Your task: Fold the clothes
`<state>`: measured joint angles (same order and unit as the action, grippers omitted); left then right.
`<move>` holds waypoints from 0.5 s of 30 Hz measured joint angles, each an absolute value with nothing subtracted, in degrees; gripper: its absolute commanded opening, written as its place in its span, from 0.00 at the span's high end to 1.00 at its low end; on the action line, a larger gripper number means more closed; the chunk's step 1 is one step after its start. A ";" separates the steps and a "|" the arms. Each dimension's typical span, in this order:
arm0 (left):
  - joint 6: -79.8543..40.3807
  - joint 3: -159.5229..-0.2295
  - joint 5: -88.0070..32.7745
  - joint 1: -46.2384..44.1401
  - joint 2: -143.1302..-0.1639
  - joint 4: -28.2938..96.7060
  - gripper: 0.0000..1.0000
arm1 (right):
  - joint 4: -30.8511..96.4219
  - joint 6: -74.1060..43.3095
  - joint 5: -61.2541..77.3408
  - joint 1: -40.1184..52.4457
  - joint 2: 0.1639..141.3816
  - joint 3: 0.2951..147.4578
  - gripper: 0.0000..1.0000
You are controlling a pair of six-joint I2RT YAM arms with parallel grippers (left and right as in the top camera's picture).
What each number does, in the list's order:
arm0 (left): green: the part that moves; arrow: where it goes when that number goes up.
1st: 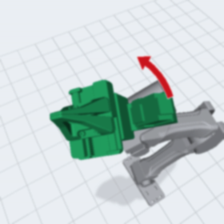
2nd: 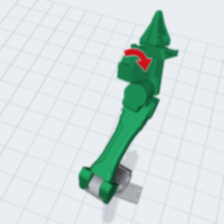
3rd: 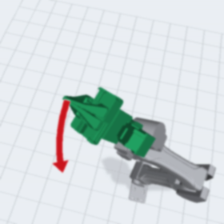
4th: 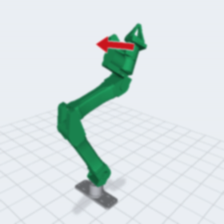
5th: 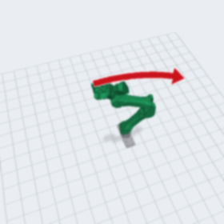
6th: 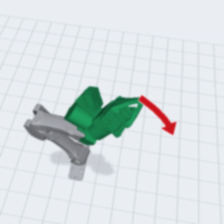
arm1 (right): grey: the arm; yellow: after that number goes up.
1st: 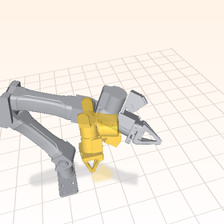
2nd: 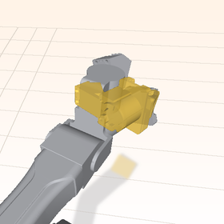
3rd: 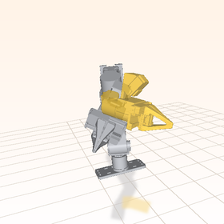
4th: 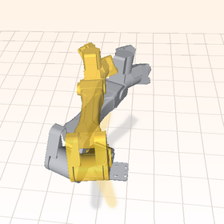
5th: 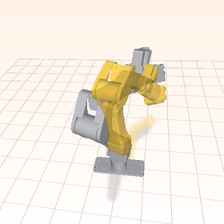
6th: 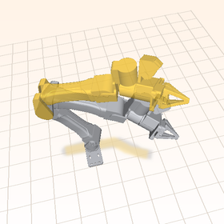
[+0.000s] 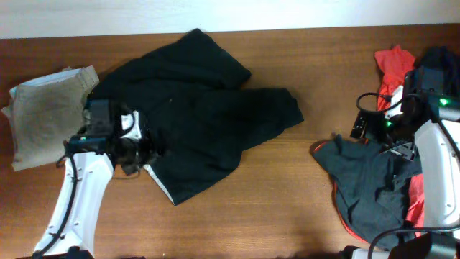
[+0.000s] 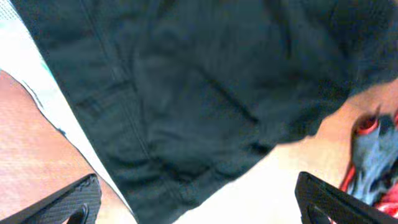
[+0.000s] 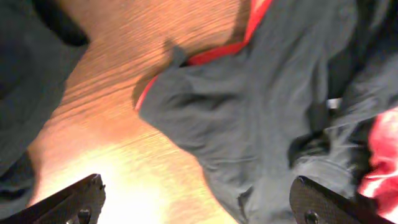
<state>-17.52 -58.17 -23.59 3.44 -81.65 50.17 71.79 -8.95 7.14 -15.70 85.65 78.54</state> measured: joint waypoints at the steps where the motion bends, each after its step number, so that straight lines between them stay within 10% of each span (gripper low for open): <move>1: -17.52 -58.17 -23.62 2.61 -81.65 51.22 0.05 | 71.70 -6.59 11.46 -15.14 85.65 78.52 0.01; 5: -17.98 -55.88 -23.46 -3.33 -81.65 50.94 0.09 | 60.20 -4.29 20.73 -6.76 87.18 73.43 0.00; 8: -21.74 -50.57 -22.20 -6.15 -81.65 49.82 0.35 | 51.59 -6.37 24.43 -0.23 94.00 70.85 0.04; 12: -23.66 -45.71 -21.69 -6.66 -81.80 45.95 0.36 | 38.76 -17.45 25.87 2.04 108.44 70.28 0.12; 13: -23.66 -45.45 -21.58 -6.66 -81.84 45.91 0.37 | 35.62 -20.01 26.74 2.02 111.96 70.46 0.22; 15: -23.68 -45.21 -21.56 -6.66 -81.91 45.84 0.37 | 27.83 -23.57 26.87 1.89 113.21 70.54 0.89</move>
<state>-23.68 -45.21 -21.56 -6.66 -81.91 45.84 27.83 -23.57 26.87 1.89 113.21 70.54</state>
